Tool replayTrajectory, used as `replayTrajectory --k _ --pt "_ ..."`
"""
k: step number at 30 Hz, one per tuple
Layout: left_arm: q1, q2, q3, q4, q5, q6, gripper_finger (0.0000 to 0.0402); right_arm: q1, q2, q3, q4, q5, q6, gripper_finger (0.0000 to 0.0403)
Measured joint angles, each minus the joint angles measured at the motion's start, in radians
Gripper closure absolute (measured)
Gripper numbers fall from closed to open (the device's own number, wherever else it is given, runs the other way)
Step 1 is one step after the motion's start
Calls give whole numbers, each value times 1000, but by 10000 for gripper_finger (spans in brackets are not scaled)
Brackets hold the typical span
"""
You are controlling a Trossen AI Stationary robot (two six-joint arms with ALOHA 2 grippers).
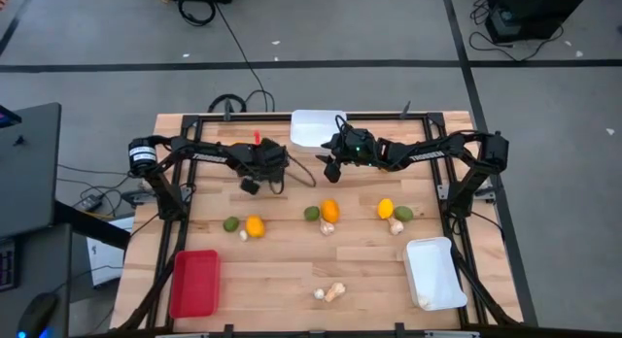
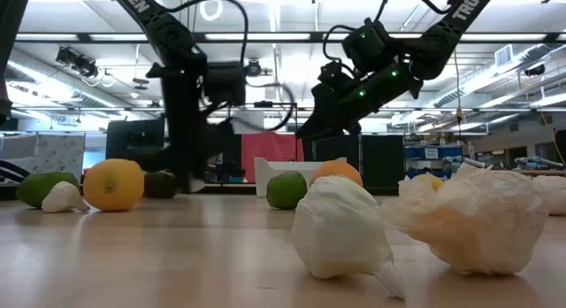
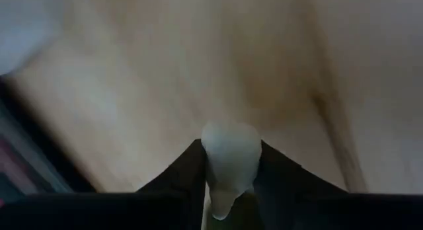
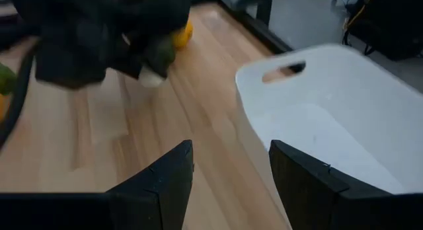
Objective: Sort produce into baskets
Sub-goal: Put the garlic into the top white bin
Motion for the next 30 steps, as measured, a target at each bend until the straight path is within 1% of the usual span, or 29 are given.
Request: replayTrajectory --k 2,5,7,9,13,17,21,24,26,30 --pt "0 0 34 20 26 -102 283 0 0 0 -18 -1 17 192" --pt "2 0 85 59 105 -214 277 0 0 0 -16 -16 78 192" --pt "1 -1 110 112 171 -268 277 0 0 0 5 -39 122 192" --pt "1 -1 123 181 204 -306 276 -2 0 0 30 -50 175 192" --pt "0 -1 128 335 206 -333 276 -16 0 0 50 -83 240 192" --pt "-1 -2 128 438 205 -332 275 -42 0 0 52 -143 277 190" --pt "-2 -3 128 502 205 -327 275 -62 0 0 60 -172 292 188" --pt "-2 -3 128 540 202 -326 275 -72 0 0 100 -205 294 188" --pt "-3 -3 128 565 202 -326 275 -73 0 0 128 -211 300 188" --pt "-9 -3 128 613 237 -326 275 -64 0 0 153 -212 302 188"
